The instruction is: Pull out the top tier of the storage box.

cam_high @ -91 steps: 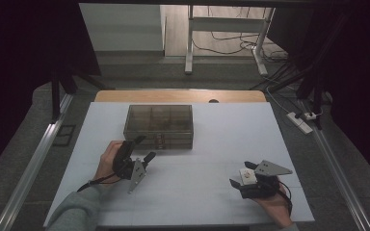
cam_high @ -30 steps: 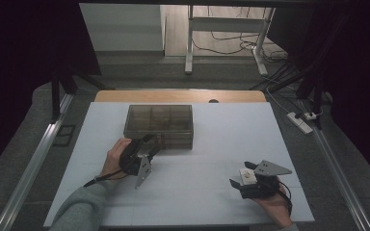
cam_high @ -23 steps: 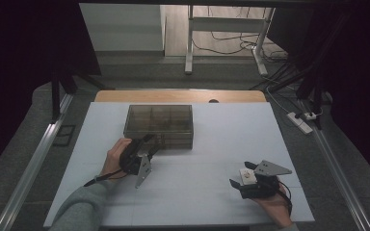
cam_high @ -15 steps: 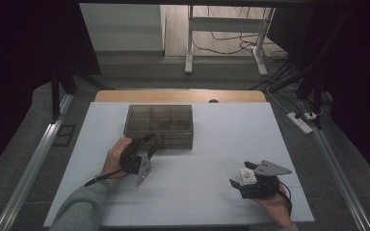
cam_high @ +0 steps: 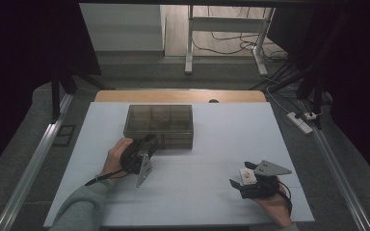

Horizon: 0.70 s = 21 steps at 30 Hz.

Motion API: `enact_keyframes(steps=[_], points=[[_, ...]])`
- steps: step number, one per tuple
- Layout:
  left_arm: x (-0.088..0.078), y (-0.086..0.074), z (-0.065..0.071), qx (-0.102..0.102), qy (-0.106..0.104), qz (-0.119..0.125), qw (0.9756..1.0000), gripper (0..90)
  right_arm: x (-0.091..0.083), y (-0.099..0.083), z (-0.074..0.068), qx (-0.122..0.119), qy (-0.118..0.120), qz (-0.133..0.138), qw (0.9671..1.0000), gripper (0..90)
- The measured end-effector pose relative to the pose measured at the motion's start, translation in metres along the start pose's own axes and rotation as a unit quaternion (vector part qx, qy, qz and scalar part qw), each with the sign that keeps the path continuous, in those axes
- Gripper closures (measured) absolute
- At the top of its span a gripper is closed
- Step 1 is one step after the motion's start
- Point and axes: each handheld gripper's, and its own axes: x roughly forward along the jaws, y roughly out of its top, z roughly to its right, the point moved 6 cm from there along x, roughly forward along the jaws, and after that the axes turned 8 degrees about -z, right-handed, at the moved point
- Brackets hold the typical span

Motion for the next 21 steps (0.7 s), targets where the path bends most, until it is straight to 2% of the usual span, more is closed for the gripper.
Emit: enact_keyframes(steps=[21], points=[[0.0050,-0.0029,0.0007,0.010,0.011,-0.004,0.9999,59.1,0.0006,-0.0001,0.0000,0.001,-0.001,0.000,1.0000,11.3]])
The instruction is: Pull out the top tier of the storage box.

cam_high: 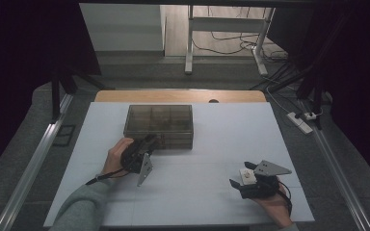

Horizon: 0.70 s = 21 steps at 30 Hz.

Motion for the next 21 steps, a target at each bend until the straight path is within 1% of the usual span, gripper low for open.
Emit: enact_keyframes(steps=[8,11,21], points=[[0.0015,-0.0003,0.0012,0.006,0.005,-0.003,1.0000,65.4,0.0001,-0.0001,0.0000,0.000,0.000,0.000,1.0000,11.3],[0.0015,-0.0001,0.0014,0.010,0.006,-0.003,0.9999,66.6,-0.0002,-0.0001,0.0001,-0.001,0.000,-0.002,1.0000,11.3],[0.0029,0.0002,0.0014,0.014,0.013,-0.001,0.9998,71.0,0.0001,0.0000,0.0001,0.000,0.000,0.000,1.0000,11.3]])
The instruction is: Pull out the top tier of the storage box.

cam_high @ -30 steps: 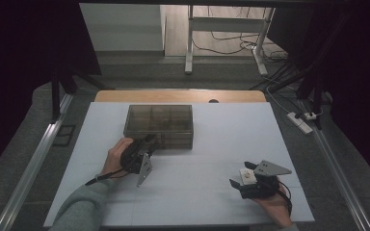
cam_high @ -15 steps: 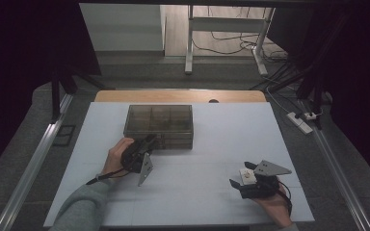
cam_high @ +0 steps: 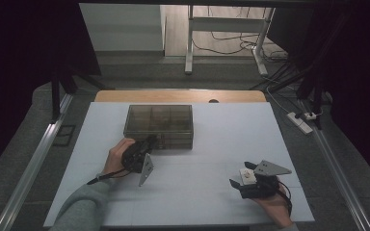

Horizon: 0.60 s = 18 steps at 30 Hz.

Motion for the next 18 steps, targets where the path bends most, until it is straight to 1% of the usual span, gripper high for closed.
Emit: enact_keyframes(steps=[14,18], points=[[0.0007,0.0000,0.0012,0.003,0.001,-0.001,1.0000,74.5,0.0002,-0.0001,-0.0001,0.000,0.000,0.000,1.0000,11.3],[0.0009,0.0003,0.0013,0.006,0.000,-0.001,1.0000,74.5,0.0003,-0.0001,-0.0002,0.000,0.001,0.000,1.0000,11.3]])
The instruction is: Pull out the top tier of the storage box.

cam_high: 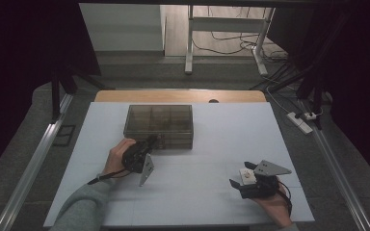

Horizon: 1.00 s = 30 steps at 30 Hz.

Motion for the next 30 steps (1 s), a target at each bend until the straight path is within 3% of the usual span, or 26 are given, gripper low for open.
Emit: enact_keyframes(steps=[30], points=[[-0.0002,0.0001,0.0000,0.000,0.000,0.000,1.0000,70.3,-0.0002,0.0000,0.0001,0.000,-0.001,0.000,1.0000,11.3]])
